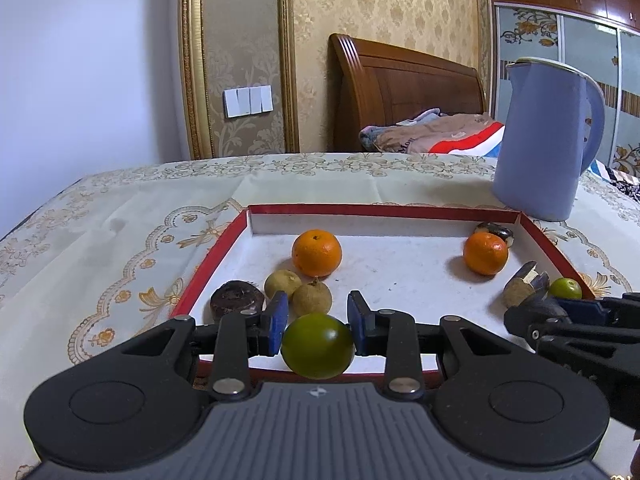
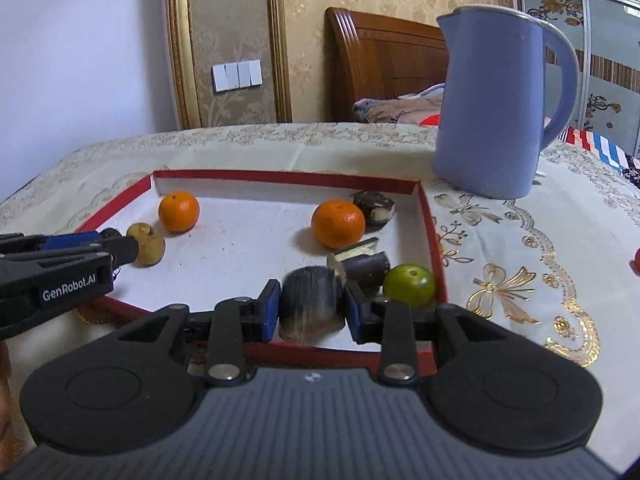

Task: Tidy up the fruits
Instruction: 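Carry the green fruit in the left tool over the tray while the right tool carries the cylinder, then open the left tool to drop the green fruit while the right tool releases the cylinder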

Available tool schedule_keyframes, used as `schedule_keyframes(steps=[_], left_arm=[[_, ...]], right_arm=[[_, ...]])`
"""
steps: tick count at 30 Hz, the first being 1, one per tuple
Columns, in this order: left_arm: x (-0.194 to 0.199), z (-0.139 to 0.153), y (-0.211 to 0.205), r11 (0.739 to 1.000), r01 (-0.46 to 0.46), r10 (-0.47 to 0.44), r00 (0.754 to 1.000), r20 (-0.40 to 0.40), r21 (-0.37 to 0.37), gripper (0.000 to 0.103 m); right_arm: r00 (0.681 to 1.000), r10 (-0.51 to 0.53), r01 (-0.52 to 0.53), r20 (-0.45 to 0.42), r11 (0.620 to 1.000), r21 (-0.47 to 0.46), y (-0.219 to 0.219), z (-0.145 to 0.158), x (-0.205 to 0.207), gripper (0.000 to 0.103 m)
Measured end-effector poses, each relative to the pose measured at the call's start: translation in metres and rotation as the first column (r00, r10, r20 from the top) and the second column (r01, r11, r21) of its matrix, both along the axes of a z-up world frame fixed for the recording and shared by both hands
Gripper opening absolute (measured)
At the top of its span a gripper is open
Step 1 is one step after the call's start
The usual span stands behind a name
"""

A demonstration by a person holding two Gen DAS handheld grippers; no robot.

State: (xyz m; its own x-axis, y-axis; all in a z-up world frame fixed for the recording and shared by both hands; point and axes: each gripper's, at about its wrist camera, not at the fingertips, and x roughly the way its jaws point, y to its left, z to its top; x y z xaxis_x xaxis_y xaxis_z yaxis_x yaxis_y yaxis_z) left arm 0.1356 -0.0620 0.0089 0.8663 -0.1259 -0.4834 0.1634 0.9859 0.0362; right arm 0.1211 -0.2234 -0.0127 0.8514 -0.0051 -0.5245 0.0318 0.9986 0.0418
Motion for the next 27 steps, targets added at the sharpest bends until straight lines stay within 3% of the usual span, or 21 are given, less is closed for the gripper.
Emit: schedule_keyframes(steps=[15,27], left_arm=[[0.014,-0.006,-0.010,0.999,0.005,-0.004,1.000,-0.014,0.032,0.032],[0.031,-0.012,-0.005,0.998,-0.057,0.058,0.998,-0.027,0.038,0.032]], right_arm=[[1.000,-0.007,0.007,-0.005,0.999,-0.053,0.008,-0.002,0.017,0.032],[0.998,-0.060,0.060,-0.005,0.995,-0.084,0.003,-0.006,0.035,0.031]])
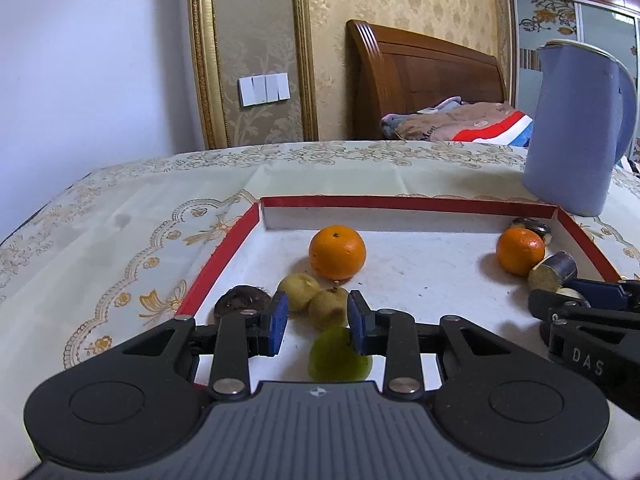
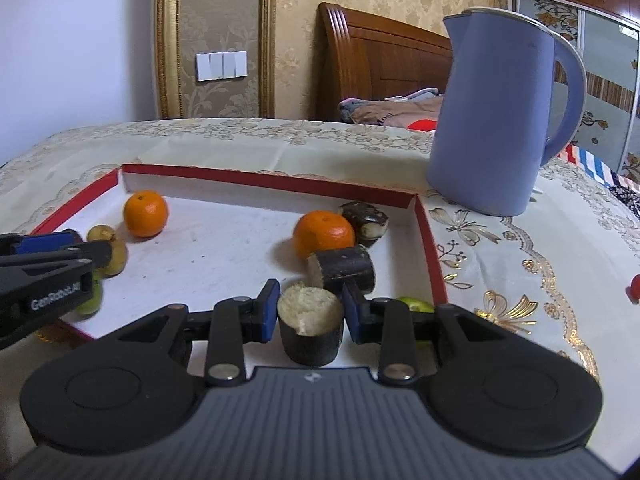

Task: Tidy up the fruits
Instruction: 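Open the left tool to drop the green fruit while the right tool releases the cylinder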

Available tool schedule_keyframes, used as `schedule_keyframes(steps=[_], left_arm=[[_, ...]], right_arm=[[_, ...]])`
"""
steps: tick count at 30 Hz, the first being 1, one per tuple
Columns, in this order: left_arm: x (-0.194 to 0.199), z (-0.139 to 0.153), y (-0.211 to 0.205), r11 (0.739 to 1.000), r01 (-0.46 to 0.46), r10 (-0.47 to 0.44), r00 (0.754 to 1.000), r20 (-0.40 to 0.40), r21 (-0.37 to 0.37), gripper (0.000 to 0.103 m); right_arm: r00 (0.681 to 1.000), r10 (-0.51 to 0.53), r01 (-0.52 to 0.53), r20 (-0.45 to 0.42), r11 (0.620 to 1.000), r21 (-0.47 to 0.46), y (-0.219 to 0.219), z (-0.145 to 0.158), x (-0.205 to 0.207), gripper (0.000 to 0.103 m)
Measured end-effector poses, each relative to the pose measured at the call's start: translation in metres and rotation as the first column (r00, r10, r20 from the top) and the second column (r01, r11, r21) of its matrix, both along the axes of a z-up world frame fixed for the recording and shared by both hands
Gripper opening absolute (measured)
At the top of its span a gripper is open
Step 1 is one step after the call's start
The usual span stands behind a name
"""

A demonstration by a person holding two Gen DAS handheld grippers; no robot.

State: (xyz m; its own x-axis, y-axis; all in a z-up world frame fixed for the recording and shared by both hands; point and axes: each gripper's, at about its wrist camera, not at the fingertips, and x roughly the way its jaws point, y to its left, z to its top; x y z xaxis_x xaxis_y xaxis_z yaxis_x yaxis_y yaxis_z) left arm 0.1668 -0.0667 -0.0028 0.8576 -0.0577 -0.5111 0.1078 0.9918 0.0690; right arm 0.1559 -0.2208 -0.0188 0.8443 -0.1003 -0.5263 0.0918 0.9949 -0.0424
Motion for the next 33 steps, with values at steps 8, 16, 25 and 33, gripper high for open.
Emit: schedule_keyframes(steps=[8,16,25,33], left_arm=[[0.006,-0.003,-0.002,1.000,-0.004,0.004,1.000,0.004,0.013,0.031],[0.007,-0.005,-0.003,1.000,0.013,-0.013,1.000,0.008,0.006,0.031],[0.008,-0.007,0.000,1.000,0.021,-0.021,1.000,-0.008,-0.013,0.050],[-0.005,-0.004,0.006,1.000,0.015,-0.014,1.000,0.023,-0.015,0.053]], right_arm=[[1.000,-0.028,0.028,-0.005,1.000,-0.013,-0.004,-0.003,0.009,0.032],[0.999,-0.033,0.033,-0.004,0.999,-0.010,-0.004,-0.003,0.008,0.031],[1.000,0.017,-0.018,0.018,0.999,0.041,0.002,-0.002,-0.003,0.074],[0.997,0.052,-0.056,0.059,0.995,0.077,0.003,0.005,-0.026,0.086]])
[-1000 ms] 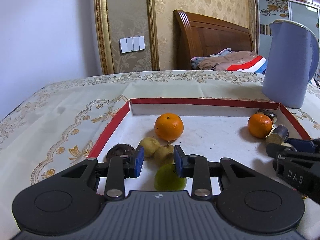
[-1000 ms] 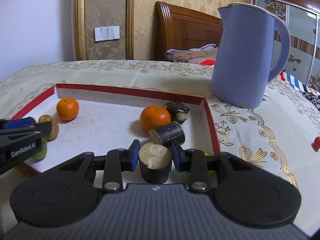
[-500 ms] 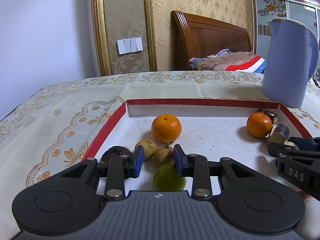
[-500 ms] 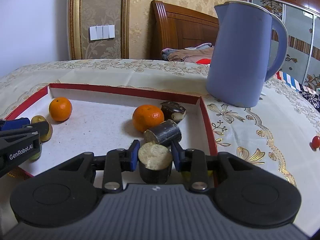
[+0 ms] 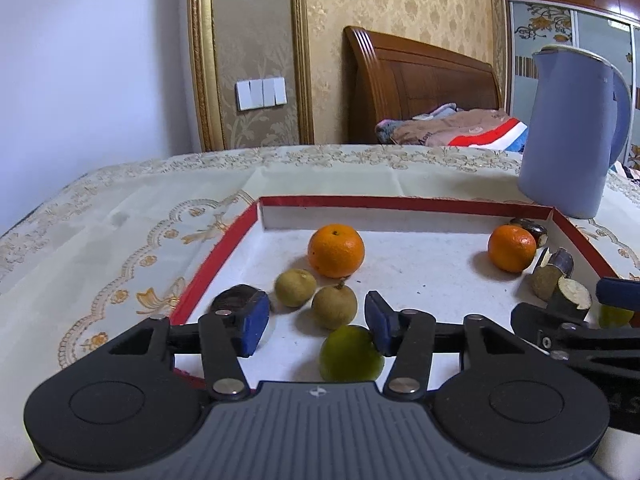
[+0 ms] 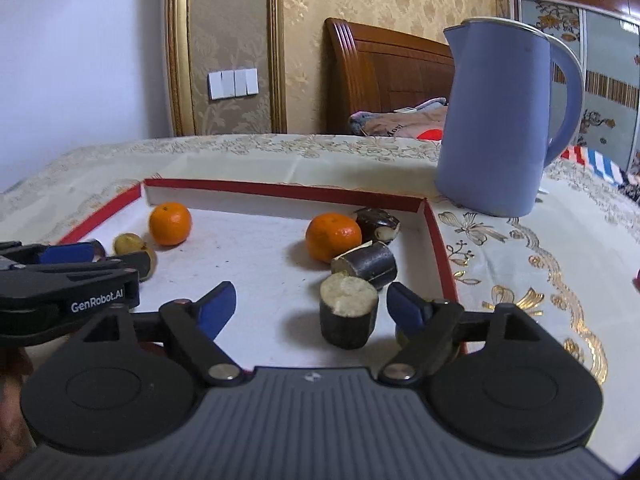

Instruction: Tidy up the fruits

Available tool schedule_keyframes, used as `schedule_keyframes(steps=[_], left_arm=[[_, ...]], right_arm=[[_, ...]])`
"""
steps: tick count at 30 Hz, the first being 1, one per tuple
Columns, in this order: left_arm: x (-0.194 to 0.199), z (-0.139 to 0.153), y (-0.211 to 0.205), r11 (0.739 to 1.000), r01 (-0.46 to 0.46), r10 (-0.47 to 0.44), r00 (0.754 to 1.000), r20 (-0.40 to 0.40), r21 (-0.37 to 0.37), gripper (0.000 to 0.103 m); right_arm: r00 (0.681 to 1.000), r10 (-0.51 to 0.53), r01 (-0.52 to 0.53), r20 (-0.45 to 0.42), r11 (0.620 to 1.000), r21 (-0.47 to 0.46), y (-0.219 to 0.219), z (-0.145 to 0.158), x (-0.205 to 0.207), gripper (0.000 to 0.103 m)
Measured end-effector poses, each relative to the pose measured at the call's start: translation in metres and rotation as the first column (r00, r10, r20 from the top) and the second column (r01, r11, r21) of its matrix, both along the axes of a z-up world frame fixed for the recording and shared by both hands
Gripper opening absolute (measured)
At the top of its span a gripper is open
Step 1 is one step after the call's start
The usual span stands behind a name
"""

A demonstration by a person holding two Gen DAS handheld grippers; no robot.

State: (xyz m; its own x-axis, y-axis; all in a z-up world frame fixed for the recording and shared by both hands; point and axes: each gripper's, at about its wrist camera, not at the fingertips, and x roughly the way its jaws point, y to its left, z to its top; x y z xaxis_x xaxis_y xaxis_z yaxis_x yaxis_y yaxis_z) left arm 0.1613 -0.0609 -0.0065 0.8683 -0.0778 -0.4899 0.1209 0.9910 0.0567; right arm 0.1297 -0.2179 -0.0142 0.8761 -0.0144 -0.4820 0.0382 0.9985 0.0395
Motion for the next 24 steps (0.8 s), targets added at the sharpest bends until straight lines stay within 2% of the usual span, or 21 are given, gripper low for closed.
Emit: schedule_keyframes(steps=[2,10,12,17,24], left_arm=[[-0.004,0.001,0.003,1.000,-0.009,0.009,1.000,0.007,-0.010,0.058],[-0.022,0.007,0.017,0.999,-0.015,0.016,1.000,0.023,-0.042,0.058],[-0.026,0.008,0.021,0.998,-0.014,0.015,1.000,0.014,-0.056,0.058],[-0.043,0.008,0.026,1.000,-0.017,0.017,1.000,0.022,-0.024,0.058],[-0.062,0.008,0.034,0.998,0.012,-0.012,1.000,0.007,-0.055,0.058]], right_arm=[[1.000,0.002,-0.003,0.008,1.000,0.015,-0.001,0.000,-0.007,0.087],[0.999,0.014,-0.015,0.039,0.999,0.044,-0.001,0.004,-0.032,0.091],[0.999,-0.006,0.004,0.053,0.999,0.038,-0.001,0.006,-0.041,0.097],[0.993,-0.021,0.022,0.118,1.000,-0.005,0.002,0.012,-0.072,0.101],[0.994,-0.030,0.030,0.101,1.000,-0.004,-0.003,0.006,-0.095,0.103]])
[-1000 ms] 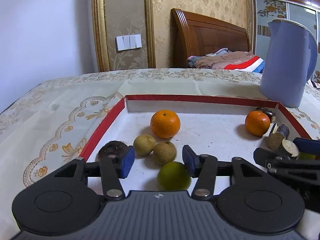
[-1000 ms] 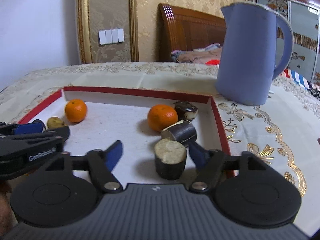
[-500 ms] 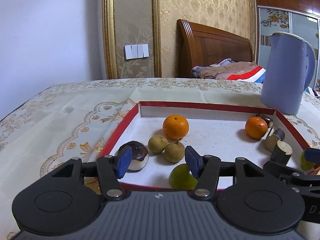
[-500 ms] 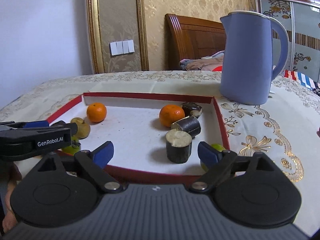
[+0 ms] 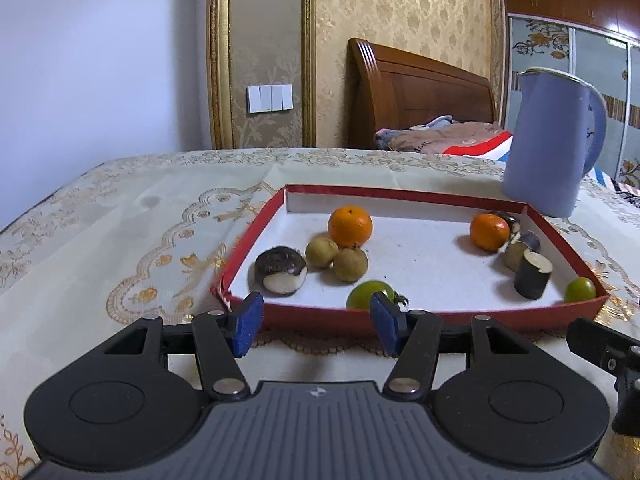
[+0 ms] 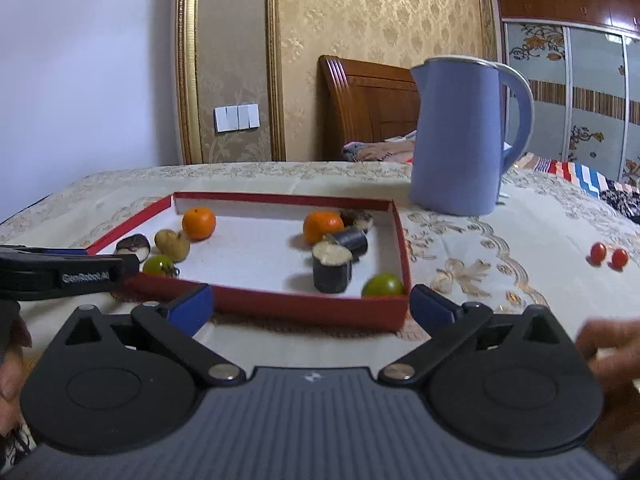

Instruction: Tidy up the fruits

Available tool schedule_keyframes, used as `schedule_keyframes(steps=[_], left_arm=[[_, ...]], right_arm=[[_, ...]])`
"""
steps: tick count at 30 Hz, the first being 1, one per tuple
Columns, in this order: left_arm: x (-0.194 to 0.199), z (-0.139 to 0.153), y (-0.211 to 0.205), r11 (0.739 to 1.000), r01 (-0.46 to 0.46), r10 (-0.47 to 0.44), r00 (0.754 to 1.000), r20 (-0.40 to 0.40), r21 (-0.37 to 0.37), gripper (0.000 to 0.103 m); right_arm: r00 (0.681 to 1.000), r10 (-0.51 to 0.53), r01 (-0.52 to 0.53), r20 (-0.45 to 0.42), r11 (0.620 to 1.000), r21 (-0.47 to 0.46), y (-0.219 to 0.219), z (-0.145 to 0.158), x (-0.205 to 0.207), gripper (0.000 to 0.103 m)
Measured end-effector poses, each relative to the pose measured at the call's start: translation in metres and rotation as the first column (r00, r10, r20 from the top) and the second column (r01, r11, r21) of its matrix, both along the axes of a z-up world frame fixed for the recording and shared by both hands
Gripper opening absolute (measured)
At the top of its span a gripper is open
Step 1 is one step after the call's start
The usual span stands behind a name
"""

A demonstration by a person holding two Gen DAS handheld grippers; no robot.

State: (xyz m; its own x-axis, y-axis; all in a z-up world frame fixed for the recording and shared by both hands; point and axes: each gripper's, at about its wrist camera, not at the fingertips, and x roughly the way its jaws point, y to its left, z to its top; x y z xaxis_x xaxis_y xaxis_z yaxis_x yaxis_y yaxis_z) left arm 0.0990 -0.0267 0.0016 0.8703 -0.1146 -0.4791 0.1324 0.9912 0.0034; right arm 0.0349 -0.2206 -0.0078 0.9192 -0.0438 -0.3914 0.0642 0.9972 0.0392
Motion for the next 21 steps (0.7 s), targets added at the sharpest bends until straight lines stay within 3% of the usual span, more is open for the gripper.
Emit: schedule_keyframes(steps=[21], left_arm=[[-0.011,-0.012,-0.001,1.000,0.022,-0.022,0.997,-0.079,0.005,0.058]], right_arm=[[0.986,-0.013,0.017,-0.164,1.000,0.020,-0.002,-0.016,0.016,0.103]])
